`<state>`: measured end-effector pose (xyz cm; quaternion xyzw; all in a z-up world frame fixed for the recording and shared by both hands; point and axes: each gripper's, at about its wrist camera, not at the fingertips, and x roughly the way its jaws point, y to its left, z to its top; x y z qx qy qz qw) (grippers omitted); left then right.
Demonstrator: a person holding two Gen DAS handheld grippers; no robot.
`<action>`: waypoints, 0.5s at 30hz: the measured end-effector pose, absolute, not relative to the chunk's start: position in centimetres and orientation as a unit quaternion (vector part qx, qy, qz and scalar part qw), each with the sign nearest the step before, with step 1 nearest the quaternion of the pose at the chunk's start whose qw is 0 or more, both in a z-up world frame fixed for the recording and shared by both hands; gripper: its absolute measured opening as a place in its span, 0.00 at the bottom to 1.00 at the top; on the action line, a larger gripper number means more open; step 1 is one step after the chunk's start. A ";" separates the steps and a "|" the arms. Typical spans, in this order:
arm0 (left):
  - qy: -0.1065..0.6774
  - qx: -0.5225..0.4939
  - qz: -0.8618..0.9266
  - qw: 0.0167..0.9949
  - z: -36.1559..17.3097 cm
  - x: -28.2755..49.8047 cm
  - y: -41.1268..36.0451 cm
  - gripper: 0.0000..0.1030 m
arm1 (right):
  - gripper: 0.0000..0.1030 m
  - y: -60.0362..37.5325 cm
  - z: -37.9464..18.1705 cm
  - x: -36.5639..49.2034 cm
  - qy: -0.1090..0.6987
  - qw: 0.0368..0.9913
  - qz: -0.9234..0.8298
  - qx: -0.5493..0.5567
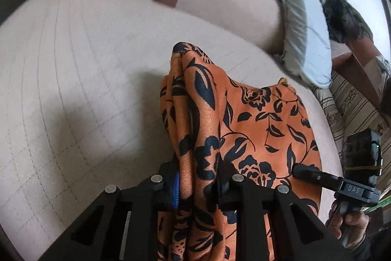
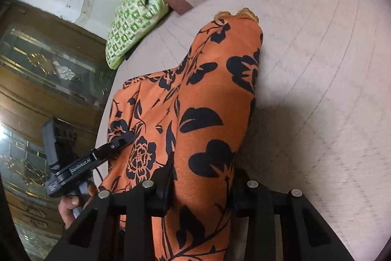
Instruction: Fold small clothes
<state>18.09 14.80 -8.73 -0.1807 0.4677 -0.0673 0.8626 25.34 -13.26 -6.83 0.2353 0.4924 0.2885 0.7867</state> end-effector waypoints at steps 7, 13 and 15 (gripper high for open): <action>0.415 -0.160 -0.074 0.893 -2.7 17.2 11.1 0.22 | 0.36 -17.4 -0.9 24.8 0.441 0.823 0.285 0.216; 0.402 -0.138 -0.089 0.901 -0.2 16.7 9.0 0.22 | 0.36 -20.8 2.0 24.5 0.422 0.839 0.274 0.209; 0.404 -0.139 -0.091 0.899 -0.2 16.9 8.5 0.22 | 0.36 -21.8 1.7 24.4 0.421 0.839 0.269 0.214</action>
